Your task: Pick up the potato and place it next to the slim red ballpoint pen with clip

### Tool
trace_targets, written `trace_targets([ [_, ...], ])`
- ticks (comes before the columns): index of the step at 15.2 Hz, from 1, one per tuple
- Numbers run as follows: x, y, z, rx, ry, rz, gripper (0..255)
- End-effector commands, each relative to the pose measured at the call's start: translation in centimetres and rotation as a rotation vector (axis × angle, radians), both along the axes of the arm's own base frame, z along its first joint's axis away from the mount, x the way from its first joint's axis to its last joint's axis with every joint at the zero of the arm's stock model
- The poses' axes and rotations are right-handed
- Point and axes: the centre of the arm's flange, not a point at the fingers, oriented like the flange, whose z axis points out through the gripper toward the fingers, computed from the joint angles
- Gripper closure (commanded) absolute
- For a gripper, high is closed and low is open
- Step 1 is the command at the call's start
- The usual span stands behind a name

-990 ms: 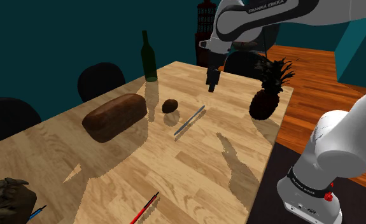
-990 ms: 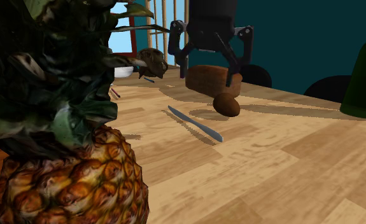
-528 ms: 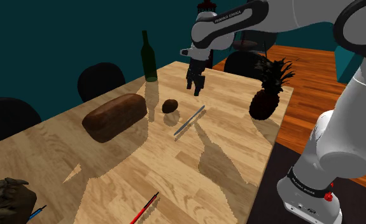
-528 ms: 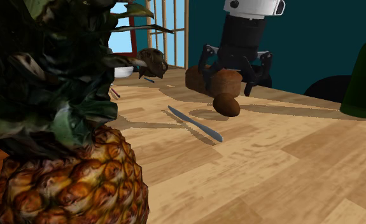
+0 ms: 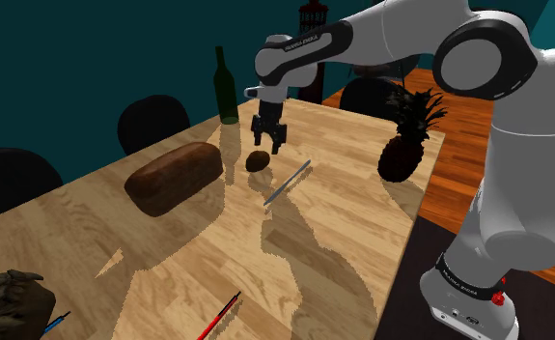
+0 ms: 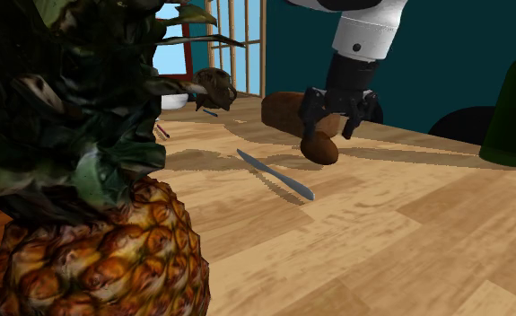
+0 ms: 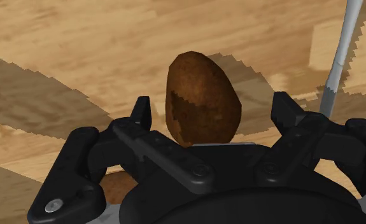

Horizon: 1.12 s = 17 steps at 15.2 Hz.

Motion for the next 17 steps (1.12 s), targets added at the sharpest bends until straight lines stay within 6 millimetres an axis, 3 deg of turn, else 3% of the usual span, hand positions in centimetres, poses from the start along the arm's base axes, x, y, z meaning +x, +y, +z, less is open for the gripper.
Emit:
trace_targets([
  [1, 0.4, 0.7, -1.0, 0.004, -0.003, 0.026, 0],
  [7, 0.2, 1.5, -3.9, 0.004, -0.003, 0.026, 0],
  [14, 0.2, 1.5, -3.9, 0.004, -0.003, 0.026, 0],
  [15, 0.2, 1.5, -3.9, 0.004, -0.003, 0.026, 255],
  [17, 0.3, 1.5, -3.9, 0.004, -0.003, 0.026, 255],
])
